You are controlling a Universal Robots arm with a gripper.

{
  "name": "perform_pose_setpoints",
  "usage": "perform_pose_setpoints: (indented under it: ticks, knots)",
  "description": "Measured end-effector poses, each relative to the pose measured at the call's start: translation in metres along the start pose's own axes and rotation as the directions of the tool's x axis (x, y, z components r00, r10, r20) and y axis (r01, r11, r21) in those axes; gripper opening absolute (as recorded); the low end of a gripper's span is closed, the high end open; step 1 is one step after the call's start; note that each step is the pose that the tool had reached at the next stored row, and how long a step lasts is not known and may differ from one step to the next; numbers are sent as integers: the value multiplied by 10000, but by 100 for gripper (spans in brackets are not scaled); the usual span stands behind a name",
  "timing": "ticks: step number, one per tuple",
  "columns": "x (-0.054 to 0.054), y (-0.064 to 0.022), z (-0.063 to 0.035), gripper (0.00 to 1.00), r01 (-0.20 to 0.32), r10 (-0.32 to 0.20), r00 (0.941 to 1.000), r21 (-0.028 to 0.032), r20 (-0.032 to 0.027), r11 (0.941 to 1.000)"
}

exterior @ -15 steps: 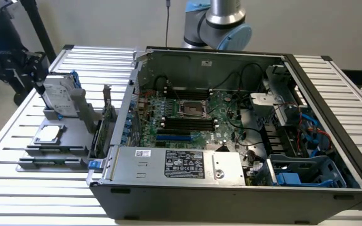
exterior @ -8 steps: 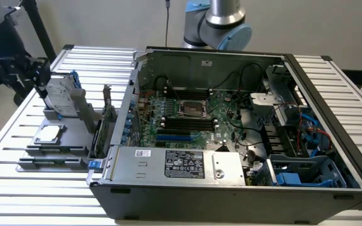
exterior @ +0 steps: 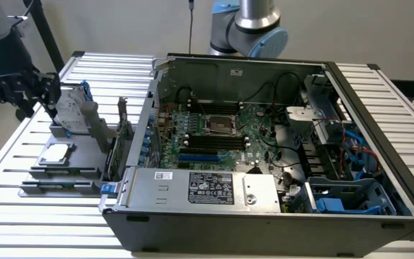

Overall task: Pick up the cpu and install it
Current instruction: 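Pick up the cpu and move it towards the insertion slot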

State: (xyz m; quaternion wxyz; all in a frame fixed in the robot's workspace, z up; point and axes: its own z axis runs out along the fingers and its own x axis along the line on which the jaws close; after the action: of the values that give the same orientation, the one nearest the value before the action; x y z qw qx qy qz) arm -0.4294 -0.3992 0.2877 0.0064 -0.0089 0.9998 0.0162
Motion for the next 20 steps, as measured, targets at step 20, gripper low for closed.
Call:
perform_pose_setpoints:
  ticks: [20]
  knots:
    - [7, -91, 362, 62, -2, 2, 10000, 1, 0, 10000]
